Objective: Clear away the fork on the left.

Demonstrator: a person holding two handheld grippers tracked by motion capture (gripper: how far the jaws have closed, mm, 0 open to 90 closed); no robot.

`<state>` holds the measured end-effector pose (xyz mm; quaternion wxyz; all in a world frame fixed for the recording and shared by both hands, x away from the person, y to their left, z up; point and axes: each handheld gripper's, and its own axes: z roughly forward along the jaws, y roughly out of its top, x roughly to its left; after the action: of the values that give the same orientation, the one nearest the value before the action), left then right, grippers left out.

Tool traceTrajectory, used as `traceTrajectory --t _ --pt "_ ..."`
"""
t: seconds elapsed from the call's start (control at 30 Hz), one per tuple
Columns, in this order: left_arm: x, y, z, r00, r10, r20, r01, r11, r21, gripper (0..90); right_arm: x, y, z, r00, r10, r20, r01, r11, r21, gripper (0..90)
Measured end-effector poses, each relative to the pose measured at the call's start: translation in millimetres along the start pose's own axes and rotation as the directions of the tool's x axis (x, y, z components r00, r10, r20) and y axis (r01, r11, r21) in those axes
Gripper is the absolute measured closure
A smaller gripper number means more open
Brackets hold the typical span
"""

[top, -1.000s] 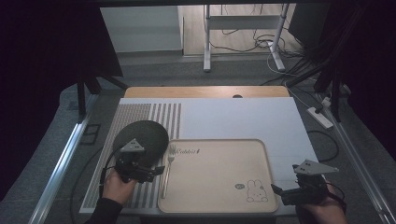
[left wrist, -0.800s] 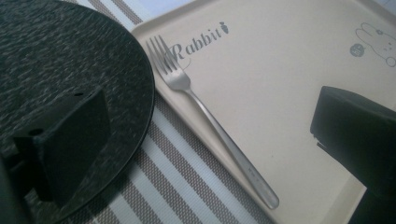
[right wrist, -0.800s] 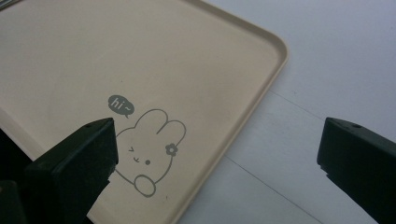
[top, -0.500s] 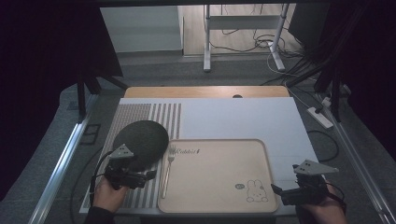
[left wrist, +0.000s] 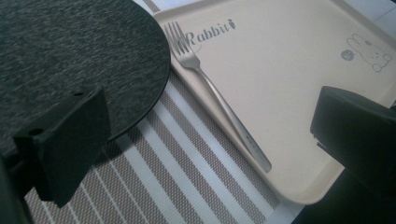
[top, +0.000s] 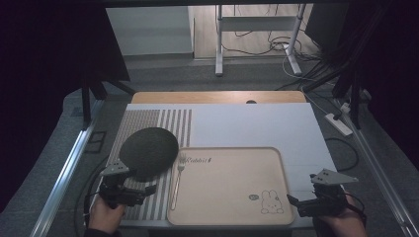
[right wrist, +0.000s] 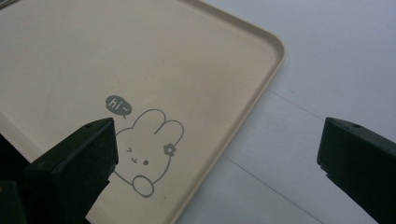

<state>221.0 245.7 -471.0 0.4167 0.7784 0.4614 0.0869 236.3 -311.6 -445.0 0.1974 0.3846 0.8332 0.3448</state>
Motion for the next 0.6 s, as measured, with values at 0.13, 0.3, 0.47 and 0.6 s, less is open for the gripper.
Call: traceTrajectory --t 0.13,0.3,0.47,0.6 --pt "1.5 -6.2 -7.2 0.9999 -0.015 -0.006 0.015 0.9998 -0.014 0.0 0.0 0.0 -0.1 1.0000 -0.001 0.001 0.001 1.000 0.001 0.0" --pt "3.0 -14.1 -14.8 0.9993 -0.036 -0.008 0.036 0.9991 -0.023 0.0 0.0 0.0 -0.1 1.0000 0.000 0.001 0.000 1.000 0.001 0.0" --pt "2.8 -21.0 -20.9 0.9987 -0.048 -0.015 0.048 0.9984 -0.029 0.0 -0.1 0.0 0.0 1.0000 0.001 0.002 -0.001 1.000 0.002 0.0" --pt "2.0 -26.8 -24.5 0.9983 -0.051 -0.026 0.051 0.9985 -0.021 0.0 0.0 0.1 0.0 1.0000 0.000 0.002 0.000 1.000 0.002 0.0"
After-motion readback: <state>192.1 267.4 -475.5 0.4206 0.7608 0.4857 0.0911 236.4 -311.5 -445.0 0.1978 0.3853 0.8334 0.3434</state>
